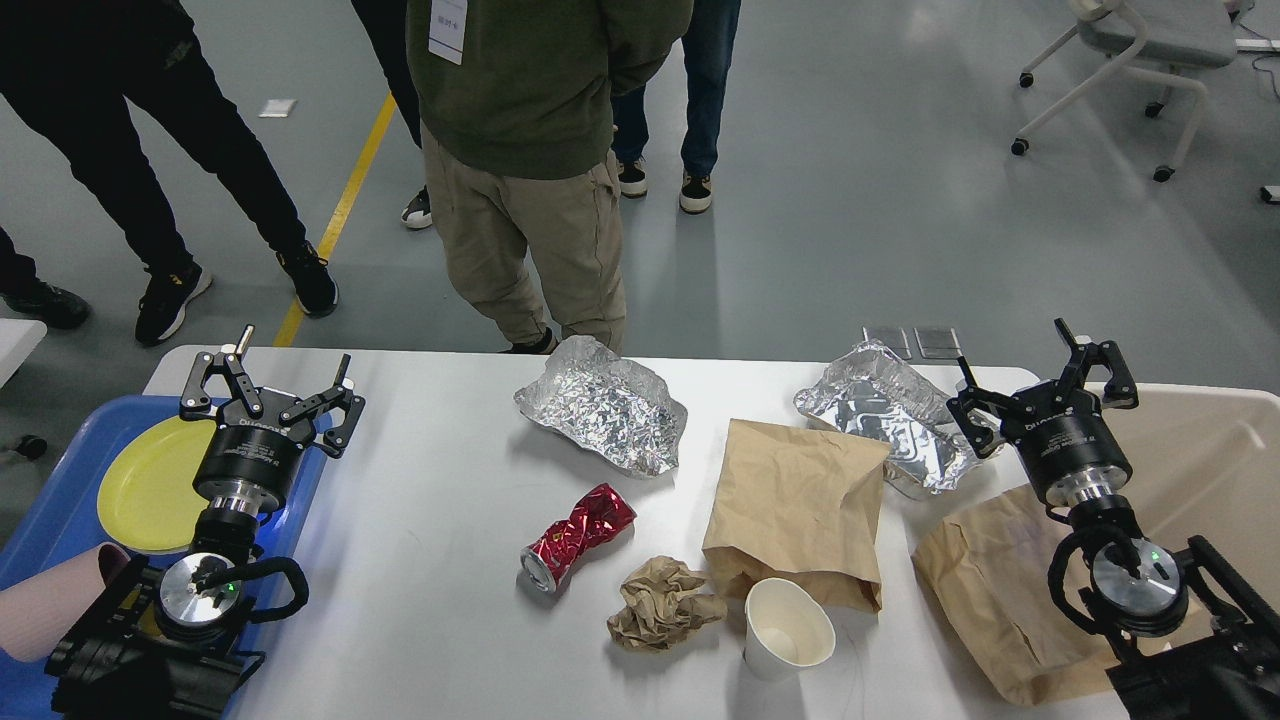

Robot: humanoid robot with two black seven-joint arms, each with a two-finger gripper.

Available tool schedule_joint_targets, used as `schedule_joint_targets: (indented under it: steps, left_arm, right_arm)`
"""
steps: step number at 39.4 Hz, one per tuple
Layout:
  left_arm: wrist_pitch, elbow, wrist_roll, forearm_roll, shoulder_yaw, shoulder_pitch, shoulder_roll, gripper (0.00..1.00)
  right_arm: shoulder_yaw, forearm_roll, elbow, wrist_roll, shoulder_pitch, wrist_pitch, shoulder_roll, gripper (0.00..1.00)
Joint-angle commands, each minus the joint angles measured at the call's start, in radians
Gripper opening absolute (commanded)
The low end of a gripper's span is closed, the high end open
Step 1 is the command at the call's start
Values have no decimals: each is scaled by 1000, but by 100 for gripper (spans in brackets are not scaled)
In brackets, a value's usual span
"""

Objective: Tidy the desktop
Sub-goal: 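Raise the right gripper out of the bin and swing it over the table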

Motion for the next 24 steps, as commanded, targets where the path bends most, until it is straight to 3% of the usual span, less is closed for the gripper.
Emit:
schedule_joint_targets:
  steps: [1,24]
  left_arm:
    - [0,0,-1,0,2,0,0,96]
    - [-2,0,-1,0,2,0,0,96]
  right_arm:
    - [-4,0,-4,-1,9,0,-9,100]
    - [-88,0,-37,-4,9,6,-31,100]
